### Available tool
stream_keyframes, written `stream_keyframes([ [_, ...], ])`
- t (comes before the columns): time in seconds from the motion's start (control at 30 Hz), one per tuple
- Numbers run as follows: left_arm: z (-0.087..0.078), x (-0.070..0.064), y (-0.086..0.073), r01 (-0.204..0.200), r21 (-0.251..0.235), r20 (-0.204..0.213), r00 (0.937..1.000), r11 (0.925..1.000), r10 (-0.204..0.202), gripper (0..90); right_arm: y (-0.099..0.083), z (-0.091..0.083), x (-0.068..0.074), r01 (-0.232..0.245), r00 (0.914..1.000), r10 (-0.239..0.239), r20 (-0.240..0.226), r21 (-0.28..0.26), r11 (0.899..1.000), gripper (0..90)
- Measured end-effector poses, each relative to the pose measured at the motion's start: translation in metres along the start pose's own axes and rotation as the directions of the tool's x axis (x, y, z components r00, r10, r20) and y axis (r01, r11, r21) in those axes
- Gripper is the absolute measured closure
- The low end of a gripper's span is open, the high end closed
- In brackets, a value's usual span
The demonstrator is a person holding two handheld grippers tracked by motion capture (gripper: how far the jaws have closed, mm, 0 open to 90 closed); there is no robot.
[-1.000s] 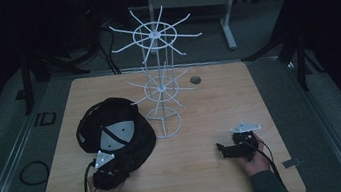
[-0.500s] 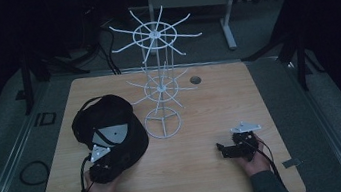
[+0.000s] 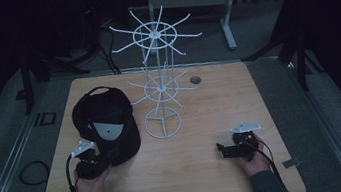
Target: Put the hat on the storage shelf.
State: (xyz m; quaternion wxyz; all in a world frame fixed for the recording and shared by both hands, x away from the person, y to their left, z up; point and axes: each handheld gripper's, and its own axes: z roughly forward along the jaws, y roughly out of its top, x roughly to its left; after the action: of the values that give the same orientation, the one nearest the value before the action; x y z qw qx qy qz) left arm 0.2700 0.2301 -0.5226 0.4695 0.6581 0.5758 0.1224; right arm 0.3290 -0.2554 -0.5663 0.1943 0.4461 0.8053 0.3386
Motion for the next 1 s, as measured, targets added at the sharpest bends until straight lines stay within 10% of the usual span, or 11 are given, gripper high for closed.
stream_keyframes([
  [1.0,-0.03,0.008,0.03,-0.08,-0.049,-0.122,0.9898,0.9955,0.074,86.7,0.0,0.0,0.0,0.001,1.0,-0.001,0.0,0.001,1.0,11.6],
])
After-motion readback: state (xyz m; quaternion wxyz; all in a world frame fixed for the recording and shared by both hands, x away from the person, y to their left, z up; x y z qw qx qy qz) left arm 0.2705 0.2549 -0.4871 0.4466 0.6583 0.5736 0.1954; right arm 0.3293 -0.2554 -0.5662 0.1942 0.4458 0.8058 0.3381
